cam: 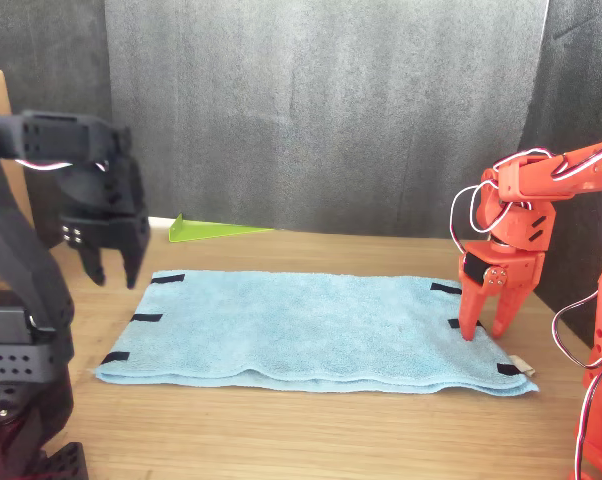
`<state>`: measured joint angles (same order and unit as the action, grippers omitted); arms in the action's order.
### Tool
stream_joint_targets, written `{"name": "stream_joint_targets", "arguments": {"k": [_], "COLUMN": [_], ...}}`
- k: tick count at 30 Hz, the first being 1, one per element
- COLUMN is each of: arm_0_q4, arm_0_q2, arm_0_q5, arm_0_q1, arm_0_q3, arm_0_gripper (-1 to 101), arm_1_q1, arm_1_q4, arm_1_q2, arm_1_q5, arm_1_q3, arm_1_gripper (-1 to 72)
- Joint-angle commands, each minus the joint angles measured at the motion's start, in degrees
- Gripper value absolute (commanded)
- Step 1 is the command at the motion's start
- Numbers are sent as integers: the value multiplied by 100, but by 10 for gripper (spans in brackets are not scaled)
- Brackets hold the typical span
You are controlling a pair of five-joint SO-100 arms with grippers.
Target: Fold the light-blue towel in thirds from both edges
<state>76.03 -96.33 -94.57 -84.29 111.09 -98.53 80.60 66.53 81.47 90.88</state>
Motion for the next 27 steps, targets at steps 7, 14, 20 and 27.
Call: {"name": "stream_joint_targets", "arguments": {"k": [7, 14, 20, 27], "arm_0_q4": [255, 290, 255, 264], "arm_0_q2": [229, 413, 703, 914], "arm_0_q5": [-53, -35, 0, -44], "arm_0_q1": [176, 237, 220, 158], "arm_0_q3": [-9, 149, 158, 88], "arm_0_gripper": [228, 229, 229, 228], "arm_1_q1": [-105, -123, -132, -132], "arm_1_q4": [-35, 18, 79, 97], "arm_1_q2": [-62, -35, 18, 132], "arm_1_q5": [9, 0, 9, 0], "arm_1_q3": [149, 167, 185, 255], "arm_1_gripper": [232, 233, 234, 235]}}
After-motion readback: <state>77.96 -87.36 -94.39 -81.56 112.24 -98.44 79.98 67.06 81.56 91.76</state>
